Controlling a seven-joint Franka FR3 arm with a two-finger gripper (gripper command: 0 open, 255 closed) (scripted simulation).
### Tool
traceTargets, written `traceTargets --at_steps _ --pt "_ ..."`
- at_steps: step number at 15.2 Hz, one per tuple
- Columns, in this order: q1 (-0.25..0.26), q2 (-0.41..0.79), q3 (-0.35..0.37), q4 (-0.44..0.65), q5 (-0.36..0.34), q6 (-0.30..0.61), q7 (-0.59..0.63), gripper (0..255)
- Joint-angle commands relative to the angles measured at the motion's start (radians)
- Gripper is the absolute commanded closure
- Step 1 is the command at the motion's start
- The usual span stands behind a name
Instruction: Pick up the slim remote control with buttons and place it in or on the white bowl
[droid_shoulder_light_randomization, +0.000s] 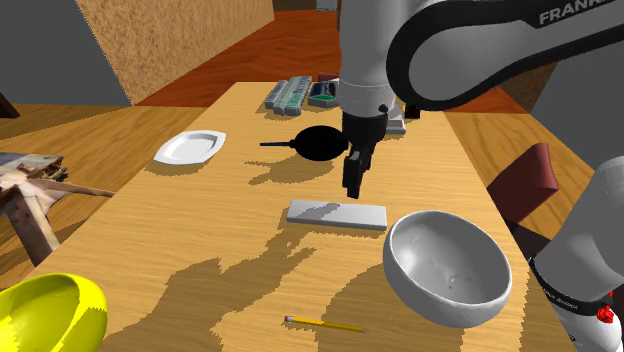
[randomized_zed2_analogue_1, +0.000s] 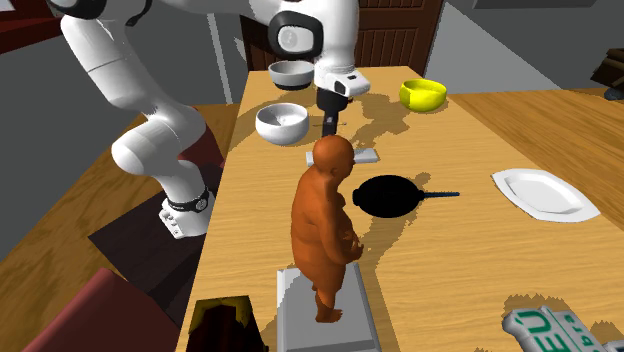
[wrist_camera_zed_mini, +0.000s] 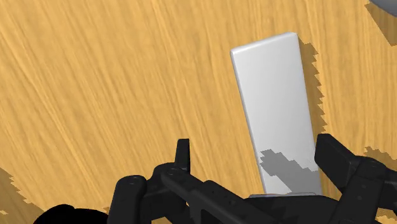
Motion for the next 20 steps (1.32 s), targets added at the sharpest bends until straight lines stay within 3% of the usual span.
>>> traceTargets --at_steps 1,4,11,19,20 --pt "0.012 0.058 0.035 0.021 -0.013 0.042 0.021 0" --pt "0.026 0.13 0.076 0.05 -0.039 0.087 0.049 0" --pt "0.024 0.17 0.086 -0.01 -0.052 0.185 0.06 0" --pt "0.024 0.174 0.086 -0.014 -0.053 0.194 0.061 0" --pt "0.024 0.174 0.086 -0.014 -0.053 0.194 0.061 255"
